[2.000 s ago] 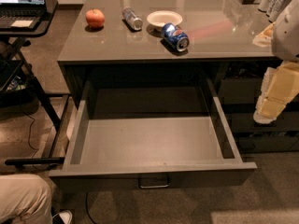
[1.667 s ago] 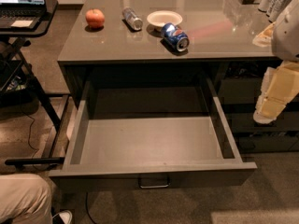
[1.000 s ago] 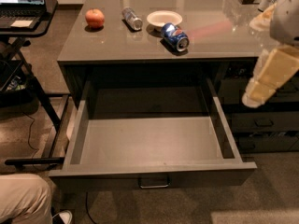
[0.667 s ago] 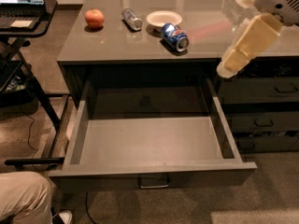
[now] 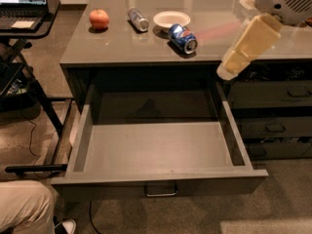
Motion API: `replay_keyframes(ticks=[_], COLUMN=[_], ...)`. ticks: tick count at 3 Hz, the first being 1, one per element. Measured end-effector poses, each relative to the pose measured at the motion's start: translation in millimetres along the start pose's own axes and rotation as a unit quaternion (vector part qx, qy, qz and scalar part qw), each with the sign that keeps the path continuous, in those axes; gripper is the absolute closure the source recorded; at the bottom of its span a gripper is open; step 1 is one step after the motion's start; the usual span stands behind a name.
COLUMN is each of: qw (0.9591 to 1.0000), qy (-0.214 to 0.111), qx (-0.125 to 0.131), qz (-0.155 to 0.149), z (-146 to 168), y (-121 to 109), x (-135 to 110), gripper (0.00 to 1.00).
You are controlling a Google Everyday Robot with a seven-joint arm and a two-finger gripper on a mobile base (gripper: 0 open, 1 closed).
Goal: Place apple into top drawer
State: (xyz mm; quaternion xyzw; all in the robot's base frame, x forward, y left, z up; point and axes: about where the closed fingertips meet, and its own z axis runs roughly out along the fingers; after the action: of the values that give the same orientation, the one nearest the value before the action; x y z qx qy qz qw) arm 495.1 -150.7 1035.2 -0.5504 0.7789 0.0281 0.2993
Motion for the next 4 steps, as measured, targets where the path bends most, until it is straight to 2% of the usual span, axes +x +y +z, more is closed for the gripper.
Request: replay_keyframes(ticks=[1, 2, 3, 4], qw=[0.9995, 0.9974, 0.9944, 0.9914], qy=[-0.015, -0.041, -0.057, -0.056], qx=[-0.006, 0.015, 0.062, 0.09], qz=[0.026, 0.057, 0.064, 0.077], z=[44.9, 98.1, 143.4, 142.3], y=[-1.3, -11.6, -22.2, -33.0], x=[-28.8, -82.2, -138.0, -144.7], gripper=[0.0, 0.0, 0.0, 0.0])
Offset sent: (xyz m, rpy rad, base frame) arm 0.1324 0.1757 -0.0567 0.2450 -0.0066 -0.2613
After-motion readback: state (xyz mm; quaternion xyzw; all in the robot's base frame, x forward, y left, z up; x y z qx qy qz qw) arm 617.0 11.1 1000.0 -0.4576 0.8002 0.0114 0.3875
